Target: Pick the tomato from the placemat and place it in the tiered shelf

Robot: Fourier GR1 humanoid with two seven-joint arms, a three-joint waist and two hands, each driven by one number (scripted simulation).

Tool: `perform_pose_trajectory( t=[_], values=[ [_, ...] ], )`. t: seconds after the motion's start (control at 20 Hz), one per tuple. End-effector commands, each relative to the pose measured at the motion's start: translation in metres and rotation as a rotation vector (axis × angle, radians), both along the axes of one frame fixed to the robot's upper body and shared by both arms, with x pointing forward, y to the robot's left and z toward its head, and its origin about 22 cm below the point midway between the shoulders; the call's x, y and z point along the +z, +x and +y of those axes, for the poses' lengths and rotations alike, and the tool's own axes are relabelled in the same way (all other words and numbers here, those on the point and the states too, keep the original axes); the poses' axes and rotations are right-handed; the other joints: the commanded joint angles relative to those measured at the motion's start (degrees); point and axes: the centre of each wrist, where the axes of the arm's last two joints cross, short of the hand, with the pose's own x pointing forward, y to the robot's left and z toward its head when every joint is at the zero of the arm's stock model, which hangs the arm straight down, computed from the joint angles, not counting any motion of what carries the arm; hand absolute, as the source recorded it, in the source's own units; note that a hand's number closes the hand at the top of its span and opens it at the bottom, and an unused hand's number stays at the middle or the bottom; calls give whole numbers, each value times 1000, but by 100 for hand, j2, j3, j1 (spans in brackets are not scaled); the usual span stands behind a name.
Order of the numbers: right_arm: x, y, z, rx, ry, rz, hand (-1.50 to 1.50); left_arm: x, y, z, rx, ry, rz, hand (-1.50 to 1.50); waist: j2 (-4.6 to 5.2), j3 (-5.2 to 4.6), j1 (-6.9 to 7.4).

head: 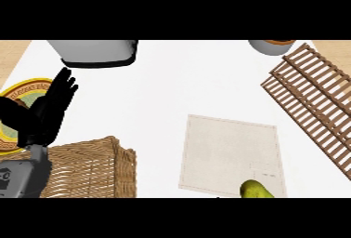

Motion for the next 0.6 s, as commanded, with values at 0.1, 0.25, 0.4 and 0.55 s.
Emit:
perform_pose_trajectory(
  t=[0.1, 0.25, 0.4, 0.55],
  values=[
    [84, -29, -26, -134, 287, -155, 150, 9, -3, -2, -6, -9, -4, 0, 11, -70, 53],
    [112, -39, -49, -198, 298, -188, 150, 7, 6, -8, -5, -19, -5, 0, 56, -72, 57],
    [125, -39, -56, -259, 294, -235, 150, 10, 0, -2, -12, -3, 4, 0, 54, -76, 116],
    [131, -37, -65, -321, 250, -278, 150, -2, -2, -6, -10, -23, 0, 0, 54, -78, 67]
  ],
)
